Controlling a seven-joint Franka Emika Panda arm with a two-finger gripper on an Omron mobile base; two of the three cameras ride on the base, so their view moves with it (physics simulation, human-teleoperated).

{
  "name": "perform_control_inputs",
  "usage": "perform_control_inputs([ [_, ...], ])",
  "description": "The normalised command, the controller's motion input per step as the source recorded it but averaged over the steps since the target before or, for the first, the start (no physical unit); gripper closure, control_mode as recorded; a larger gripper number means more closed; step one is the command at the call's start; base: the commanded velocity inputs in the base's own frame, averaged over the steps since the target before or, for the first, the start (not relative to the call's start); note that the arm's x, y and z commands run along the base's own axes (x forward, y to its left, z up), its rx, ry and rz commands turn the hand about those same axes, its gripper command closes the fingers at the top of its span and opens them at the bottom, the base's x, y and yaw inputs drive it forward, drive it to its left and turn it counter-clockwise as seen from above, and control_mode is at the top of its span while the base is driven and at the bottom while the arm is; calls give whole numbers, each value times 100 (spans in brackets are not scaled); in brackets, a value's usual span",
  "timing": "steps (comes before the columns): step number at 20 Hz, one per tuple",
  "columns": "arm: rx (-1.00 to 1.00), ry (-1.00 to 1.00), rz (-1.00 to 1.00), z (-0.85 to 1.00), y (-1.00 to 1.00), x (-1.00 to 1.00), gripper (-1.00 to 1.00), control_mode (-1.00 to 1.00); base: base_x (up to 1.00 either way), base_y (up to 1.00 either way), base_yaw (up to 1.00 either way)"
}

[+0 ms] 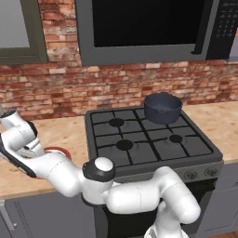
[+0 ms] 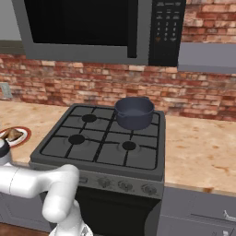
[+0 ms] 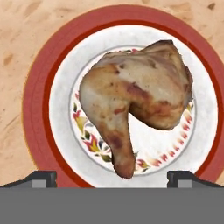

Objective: Retrieve the frozen meat and place it in the pot on a burner. Then turn the burner on.

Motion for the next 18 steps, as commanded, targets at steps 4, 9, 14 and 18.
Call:
perform_control_inputs([
  [4, 0, 4, 0, -18, -5, 0, -100, -100, 0, 0, 0],
  [9, 0, 11, 0, -19, -18, 12, -100, -100, 0, 0, 0],
  [14, 0, 4, 0, -23, -1, 0, -100, -100, 0, 0, 0],
  [18, 0, 1, 0, -25, 0, 0, -100, -100, 0, 0, 0],
])
